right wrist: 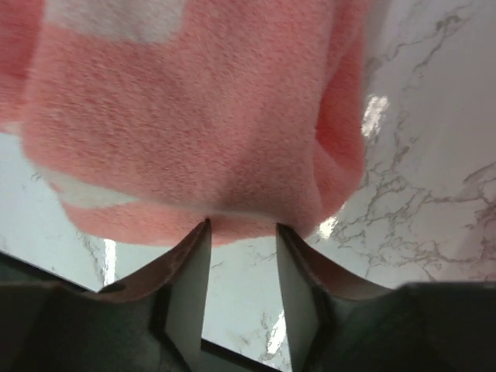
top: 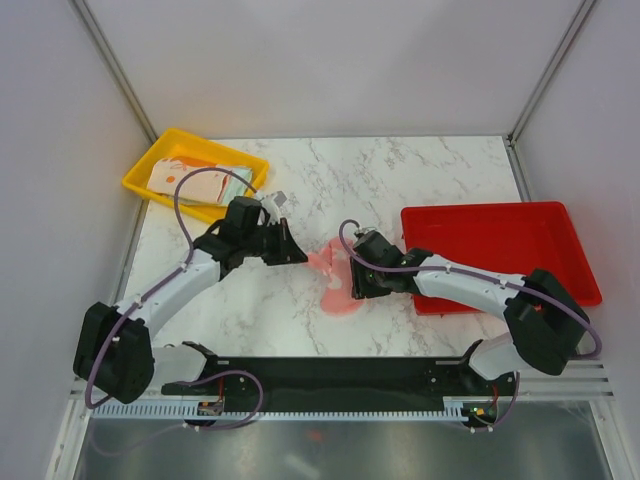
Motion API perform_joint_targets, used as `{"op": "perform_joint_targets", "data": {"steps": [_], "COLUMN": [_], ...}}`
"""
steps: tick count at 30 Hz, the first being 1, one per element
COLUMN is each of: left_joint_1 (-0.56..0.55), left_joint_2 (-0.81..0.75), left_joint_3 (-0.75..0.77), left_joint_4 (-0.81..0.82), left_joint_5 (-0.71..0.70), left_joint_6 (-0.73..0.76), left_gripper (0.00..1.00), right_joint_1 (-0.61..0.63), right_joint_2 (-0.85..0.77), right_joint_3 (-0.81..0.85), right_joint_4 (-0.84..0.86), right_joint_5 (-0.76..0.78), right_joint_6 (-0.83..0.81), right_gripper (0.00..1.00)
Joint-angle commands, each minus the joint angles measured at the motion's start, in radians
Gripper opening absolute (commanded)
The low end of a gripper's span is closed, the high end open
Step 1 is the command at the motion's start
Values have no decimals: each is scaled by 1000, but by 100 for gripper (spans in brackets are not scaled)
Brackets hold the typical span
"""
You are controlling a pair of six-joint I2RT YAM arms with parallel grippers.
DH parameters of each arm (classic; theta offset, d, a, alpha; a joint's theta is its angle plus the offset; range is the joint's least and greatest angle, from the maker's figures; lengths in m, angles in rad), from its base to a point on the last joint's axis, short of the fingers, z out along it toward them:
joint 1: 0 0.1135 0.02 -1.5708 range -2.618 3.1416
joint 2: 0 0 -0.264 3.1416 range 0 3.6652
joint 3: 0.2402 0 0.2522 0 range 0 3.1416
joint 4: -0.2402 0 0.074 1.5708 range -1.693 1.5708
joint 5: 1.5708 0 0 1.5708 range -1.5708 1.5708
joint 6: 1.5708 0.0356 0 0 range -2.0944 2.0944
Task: Fold and stack the towels
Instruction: Move the towel to the center of the board
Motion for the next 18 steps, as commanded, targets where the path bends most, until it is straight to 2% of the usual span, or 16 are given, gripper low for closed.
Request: {"op": "perform_joint_targets", "data": {"steps": [1,5,7,9,11,14,18], "left_joint_1": [50,99,108,108,108,108,108], "left_joint_2": [-32,-61,-62,-55,-53,-53,-47], "left_joint_3": [31,20,20,16,0,-17,-21], "left_joint_4": [-90,-104,-106,-106,-106,-104,-98], "left_joint_5": [-38,-43,-30,-20,-17,-27,-26], "left_joint_6": [-22,-13,-4,-2,0,6,4], "left_gripper": [2,2,2,2,2,2,2], "right_joint_1": [0,0,1,5,6,8,8], "right_joint_2": [16,68,76,68,59,55,70], "right_joint_3": [5,23,20,8,-5,-29,-57], "right_joint_4": [-5,-29,-9,24,59,156,277], "right_joint_5": [119,184,156,135,124,35,-11], "right_joint_6": [-2,-31,-28,-16,-11,-14,-17], "right_gripper": [44,31,30,39,53,59,59]}}
